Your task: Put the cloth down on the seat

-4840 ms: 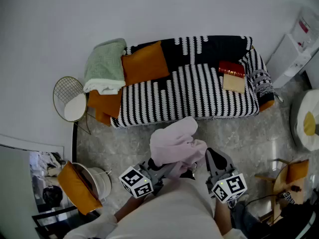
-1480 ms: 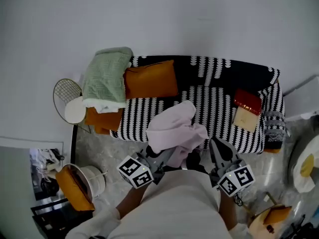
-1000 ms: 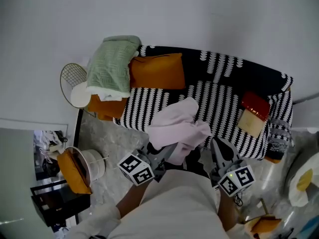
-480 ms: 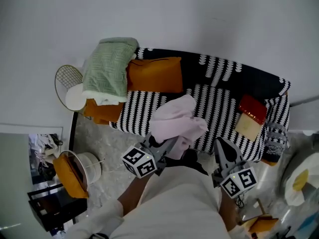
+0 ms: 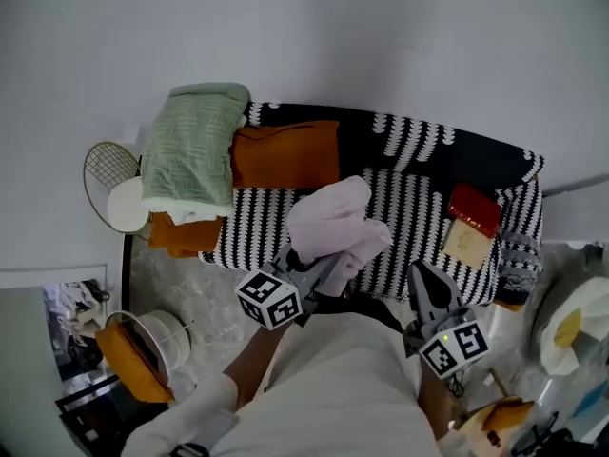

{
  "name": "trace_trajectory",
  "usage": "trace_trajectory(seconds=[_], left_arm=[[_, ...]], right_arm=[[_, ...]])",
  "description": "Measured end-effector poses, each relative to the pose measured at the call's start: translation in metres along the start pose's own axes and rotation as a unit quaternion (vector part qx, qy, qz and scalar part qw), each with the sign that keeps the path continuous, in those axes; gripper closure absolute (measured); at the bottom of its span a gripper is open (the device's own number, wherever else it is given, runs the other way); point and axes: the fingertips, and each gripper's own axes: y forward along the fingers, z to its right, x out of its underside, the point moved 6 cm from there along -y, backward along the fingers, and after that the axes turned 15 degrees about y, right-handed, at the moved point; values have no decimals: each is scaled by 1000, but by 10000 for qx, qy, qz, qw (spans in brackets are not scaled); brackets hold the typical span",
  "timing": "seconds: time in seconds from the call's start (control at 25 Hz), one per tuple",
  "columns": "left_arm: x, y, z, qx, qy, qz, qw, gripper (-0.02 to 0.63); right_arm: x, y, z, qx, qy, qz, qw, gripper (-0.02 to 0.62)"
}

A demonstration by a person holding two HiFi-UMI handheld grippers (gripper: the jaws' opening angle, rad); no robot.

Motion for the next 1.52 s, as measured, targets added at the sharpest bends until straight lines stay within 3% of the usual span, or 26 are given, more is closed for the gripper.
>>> trace_trajectory(seconds=[0.32, 0.68, 1.28, 1.52], left_arm=[[21, 25, -62, 362, 100, -492, 9981, 442], [63, 62, -119, 616, 401, -1023, 9920, 445], [167, 102, -190, 210, -28, -1956, 9804, 443], [213, 114, -214, -103, -473, -2449, 9683, 433]], right_arm=[[18, 37, -7, 377, 231, -14, 9990, 586], [40, 61, -6, 854, 420, -362, 9948, 586], [64, 83, 7, 1188, 718, -813, 9870, 586], [78, 74, 19, 1441, 983, -969, 9799, 586]])
